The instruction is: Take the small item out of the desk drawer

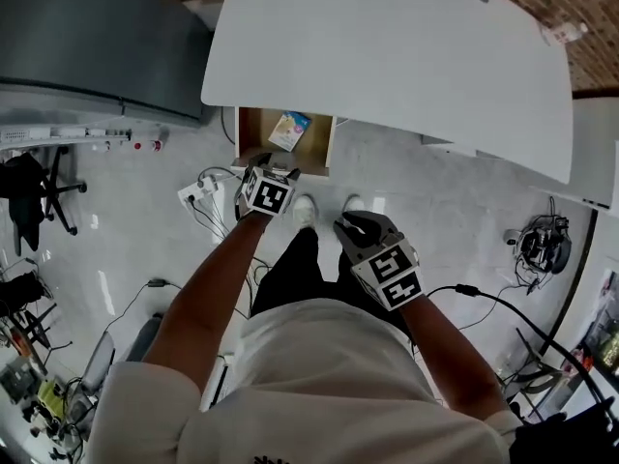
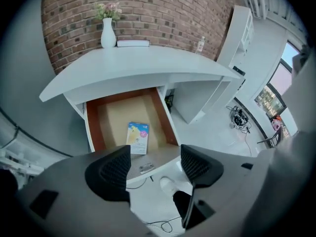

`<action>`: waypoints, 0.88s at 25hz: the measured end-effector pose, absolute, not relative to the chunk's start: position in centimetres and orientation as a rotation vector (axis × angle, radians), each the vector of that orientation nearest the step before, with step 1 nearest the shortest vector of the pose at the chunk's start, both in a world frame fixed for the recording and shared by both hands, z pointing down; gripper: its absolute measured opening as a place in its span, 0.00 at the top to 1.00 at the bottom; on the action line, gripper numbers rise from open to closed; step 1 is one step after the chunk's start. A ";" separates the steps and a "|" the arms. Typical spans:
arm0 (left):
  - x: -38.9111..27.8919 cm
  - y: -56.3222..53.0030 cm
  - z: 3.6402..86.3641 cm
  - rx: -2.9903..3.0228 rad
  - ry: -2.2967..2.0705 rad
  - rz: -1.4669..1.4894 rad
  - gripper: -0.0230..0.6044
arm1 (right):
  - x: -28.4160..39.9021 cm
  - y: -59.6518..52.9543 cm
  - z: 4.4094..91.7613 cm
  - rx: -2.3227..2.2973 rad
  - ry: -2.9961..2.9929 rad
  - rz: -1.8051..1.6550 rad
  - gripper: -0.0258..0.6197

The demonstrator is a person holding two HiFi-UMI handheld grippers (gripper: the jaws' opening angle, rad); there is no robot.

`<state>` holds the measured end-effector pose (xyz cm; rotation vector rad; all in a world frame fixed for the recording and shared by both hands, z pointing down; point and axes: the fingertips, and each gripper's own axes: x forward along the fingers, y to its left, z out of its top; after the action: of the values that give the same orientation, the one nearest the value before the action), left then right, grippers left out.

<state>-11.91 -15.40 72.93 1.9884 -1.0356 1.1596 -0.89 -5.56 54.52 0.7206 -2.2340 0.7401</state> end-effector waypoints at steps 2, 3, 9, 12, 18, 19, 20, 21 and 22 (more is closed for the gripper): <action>-12.8 -15.9 75.1 1.938 -1.038 1.201 0.48 | -2.2 -5.7 54.6 0.651 -2.246 0.750 0.81; -13.0 -16.1 76.1 1.916 -1.034 1.218 0.47 | -2.5 -5.8 54.9 0.620 -2.249 0.756 0.81; -12.9 -19.5 82.3 1.886 -1.005 1.338 0.45 | -1.1 -7.8 59.4 0.561 -2.210 0.807 0.81; -12.7 -21.0 85.1 1.891 -0.974 1.408 0.43 | 0.4 -8.1 61.2 0.546 -2.184 0.834 0.81; -12.6 -23.8 89.3 1.860 -0.986 1.413 0.41 | 3.5 -8.1 64.2 0.544 -2.110 0.911 0.82; -12.6 -24.3 90.0 1.852 -0.994 1.417 0.40 | 3.9 -8.2 64.6 0.552 -2.102 0.927 0.83; -12.6 -24.6 90.7 1.843 -1.001 1.418 0.40 | 4.2 -8.3 65.0 0.557 -2.097 0.939 0.83; -12.6 -25.0 91.2 1.836 -1.006 1.416 0.39 | 4.4 -8.3 65.3 0.558 -2.093 0.949 0.83; -12.5 -25.4 91.8 1.832 -1.007 1.411 0.39 | 4.5 -8.4 65.7 0.557 -2.091 0.958 0.83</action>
<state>-12.50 -25.42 91.75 1.8321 -1.0075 1.4108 4.46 -8.43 65.66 0.5572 -2.0908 0.9583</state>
